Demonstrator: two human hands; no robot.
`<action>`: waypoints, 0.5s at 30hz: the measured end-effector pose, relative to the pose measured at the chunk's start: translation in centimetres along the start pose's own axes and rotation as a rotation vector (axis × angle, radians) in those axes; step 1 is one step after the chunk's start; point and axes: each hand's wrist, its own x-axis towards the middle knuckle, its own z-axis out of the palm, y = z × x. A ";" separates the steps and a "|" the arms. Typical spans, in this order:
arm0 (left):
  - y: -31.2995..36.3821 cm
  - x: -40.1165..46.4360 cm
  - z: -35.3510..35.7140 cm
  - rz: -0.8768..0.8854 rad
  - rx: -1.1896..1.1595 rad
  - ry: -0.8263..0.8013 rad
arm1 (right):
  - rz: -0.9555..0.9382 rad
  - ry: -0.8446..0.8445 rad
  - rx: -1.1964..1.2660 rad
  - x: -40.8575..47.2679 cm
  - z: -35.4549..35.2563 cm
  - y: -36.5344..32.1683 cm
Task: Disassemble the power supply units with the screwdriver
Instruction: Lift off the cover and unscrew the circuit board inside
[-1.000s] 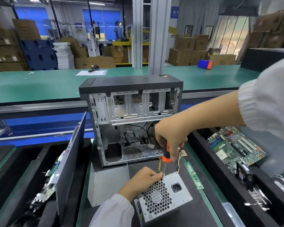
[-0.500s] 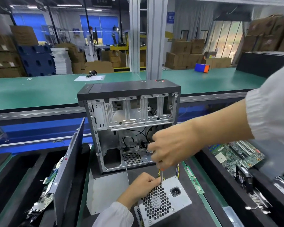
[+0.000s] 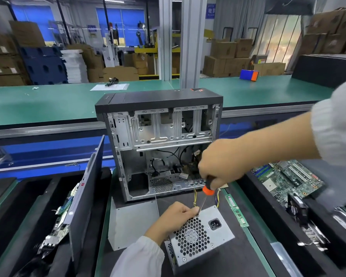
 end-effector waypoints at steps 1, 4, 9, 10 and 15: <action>0.0 0.1 -0.1 -0.002 -0.007 -0.003 | -0.156 0.213 -0.293 -0.4 0.3 -0.6; 0.1 0.1 -0.2 -0.014 -0.045 -0.025 | -0.401 0.451 -0.704 -1.0 0.5 -2.2; 0.3 -0.1 -0.4 -0.017 -0.058 -0.025 | 0.022 0.244 -0.274 0.0 -0.3 -1.7; 0.3 -0.1 -0.3 -0.011 -0.066 -0.027 | 0.105 0.158 -0.194 0.0 -0.4 -1.1; 0.6 -0.4 -0.3 -0.014 -0.072 -0.020 | 0.292 -0.028 0.054 0.4 0.1 -0.6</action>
